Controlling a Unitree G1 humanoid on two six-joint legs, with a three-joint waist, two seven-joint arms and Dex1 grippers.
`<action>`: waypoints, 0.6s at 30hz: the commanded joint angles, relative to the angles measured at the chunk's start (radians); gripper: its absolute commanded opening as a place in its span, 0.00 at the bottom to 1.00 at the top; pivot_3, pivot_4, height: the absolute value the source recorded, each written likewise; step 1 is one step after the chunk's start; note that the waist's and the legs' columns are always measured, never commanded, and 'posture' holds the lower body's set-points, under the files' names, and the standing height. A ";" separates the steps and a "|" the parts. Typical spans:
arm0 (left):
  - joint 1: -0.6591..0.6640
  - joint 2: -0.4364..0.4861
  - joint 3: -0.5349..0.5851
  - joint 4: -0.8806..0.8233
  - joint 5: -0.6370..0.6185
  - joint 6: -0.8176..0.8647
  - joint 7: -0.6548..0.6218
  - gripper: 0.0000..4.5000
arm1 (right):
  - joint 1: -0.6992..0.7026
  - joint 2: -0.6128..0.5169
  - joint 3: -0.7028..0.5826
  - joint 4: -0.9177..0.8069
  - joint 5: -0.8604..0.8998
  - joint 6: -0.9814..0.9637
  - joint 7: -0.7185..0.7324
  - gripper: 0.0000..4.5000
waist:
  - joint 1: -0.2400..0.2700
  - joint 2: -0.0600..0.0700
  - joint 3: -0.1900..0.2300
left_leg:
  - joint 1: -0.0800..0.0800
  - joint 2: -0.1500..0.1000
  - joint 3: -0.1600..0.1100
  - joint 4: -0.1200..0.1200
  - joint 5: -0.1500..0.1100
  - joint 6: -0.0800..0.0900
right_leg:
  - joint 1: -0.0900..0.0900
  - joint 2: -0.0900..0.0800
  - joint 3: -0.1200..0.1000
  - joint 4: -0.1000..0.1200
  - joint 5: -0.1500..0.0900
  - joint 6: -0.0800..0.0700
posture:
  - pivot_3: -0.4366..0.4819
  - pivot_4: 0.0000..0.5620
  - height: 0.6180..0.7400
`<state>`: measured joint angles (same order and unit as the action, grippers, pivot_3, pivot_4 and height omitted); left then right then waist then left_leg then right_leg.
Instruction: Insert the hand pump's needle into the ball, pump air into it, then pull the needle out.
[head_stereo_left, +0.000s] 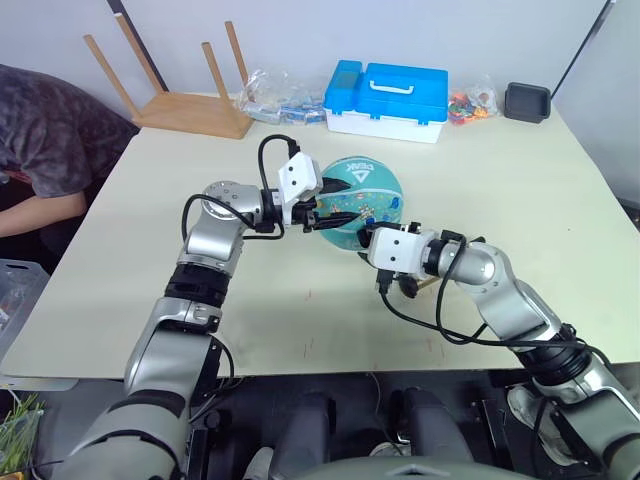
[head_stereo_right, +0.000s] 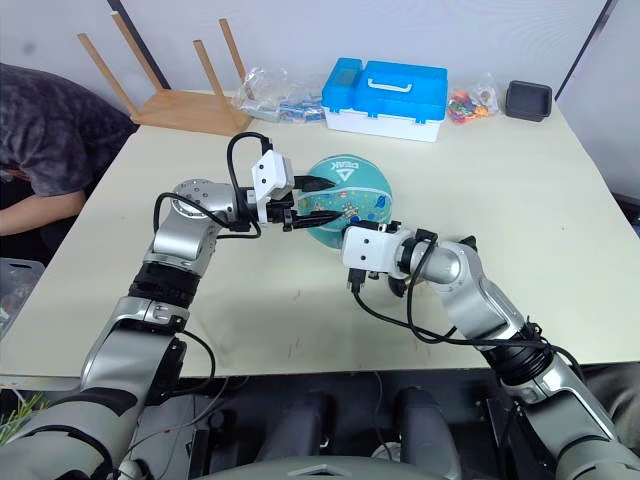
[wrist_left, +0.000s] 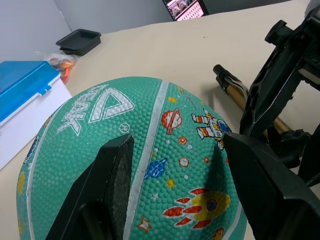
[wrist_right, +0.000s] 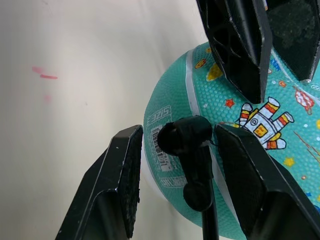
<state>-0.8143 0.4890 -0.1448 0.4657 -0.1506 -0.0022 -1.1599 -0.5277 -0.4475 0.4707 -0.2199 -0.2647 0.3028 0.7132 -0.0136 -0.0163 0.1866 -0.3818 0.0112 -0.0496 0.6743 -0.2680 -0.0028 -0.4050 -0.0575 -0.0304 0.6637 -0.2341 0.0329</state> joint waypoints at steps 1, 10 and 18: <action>0.021 0.016 0.006 -0.008 0.010 0.024 0.008 0.66 | -0.016 0.014 -0.005 -0.032 -0.016 -0.004 -0.002 0.54 | 0.000 0.000 0.000 | 0.000 0.000 0.000 0.000 0.000 0.000 | 0.000 0.000 0.000 0.000 0.000 0.000 | 0.48 0.27 1.00; 0.016 0.016 0.007 -0.006 0.010 0.038 0.015 0.66 | -0.012 0.041 -0.004 0.002 -0.058 -0.028 -0.022 0.54 | 0.000 0.000 0.000 | 0.000 0.000 0.000 0.000 0.000 0.000 | 0.000 0.000 0.000 0.000 0.000 0.000 | 0.48 0.27 1.00; 0.014 0.017 0.010 -0.007 0.008 0.045 0.019 0.66 | -0.005 0.042 -0.010 0.010 -0.072 -0.034 -0.022 0.54 | -0.001 0.000 0.000 | 0.000 0.000 0.000 0.000 0.000 0.000 | 0.000 0.000 0.000 0.000 0.000 0.000 | 0.48 0.27 1.00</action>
<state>-0.8125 0.4914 -0.1442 0.4537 -0.1518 0.0246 -1.1484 -0.5276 -0.4056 0.4714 -0.1947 -0.3277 0.2768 0.6968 -0.0142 -0.0163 0.1866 -0.3815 0.0114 -0.0497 0.6742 -0.2680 -0.0028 -0.4051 -0.0572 -0.0303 0.6639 -0.2341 0.0329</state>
